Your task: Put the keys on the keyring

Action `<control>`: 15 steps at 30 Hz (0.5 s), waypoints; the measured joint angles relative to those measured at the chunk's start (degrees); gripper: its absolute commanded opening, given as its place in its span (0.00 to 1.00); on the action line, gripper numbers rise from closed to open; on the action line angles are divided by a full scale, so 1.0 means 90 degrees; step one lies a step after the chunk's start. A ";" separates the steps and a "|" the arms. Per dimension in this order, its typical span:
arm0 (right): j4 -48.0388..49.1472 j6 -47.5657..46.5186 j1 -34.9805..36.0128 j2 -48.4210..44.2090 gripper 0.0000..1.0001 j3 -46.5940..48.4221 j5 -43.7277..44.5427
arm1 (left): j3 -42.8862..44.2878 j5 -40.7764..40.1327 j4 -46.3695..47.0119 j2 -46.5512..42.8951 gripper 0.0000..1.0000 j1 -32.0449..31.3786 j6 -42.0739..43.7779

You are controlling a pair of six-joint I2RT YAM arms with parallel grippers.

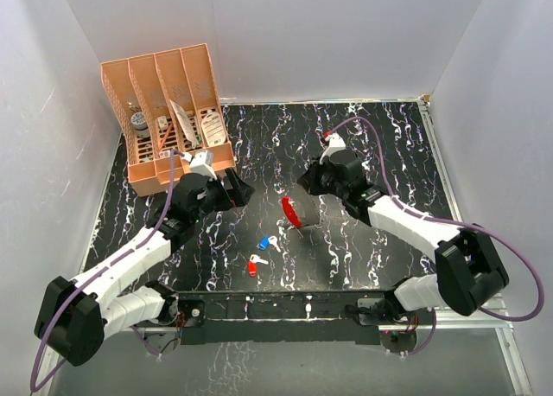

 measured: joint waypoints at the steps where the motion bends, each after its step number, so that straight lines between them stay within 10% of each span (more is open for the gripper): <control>1: 0.0080 0.0000 0.0000 -0.0066 0.00 -0.0078 -0.0034 | 0.0000 0.0032 0.0061 0.0000 0.99 0.0000 -0.0005; 15: 0.0527 0.0124 0.0000 -0.0474 0.00 -0.0321 -0.0342 | -0.0046 0.0418 0.0680 -0.0044 0.99 0.0000 -0.0046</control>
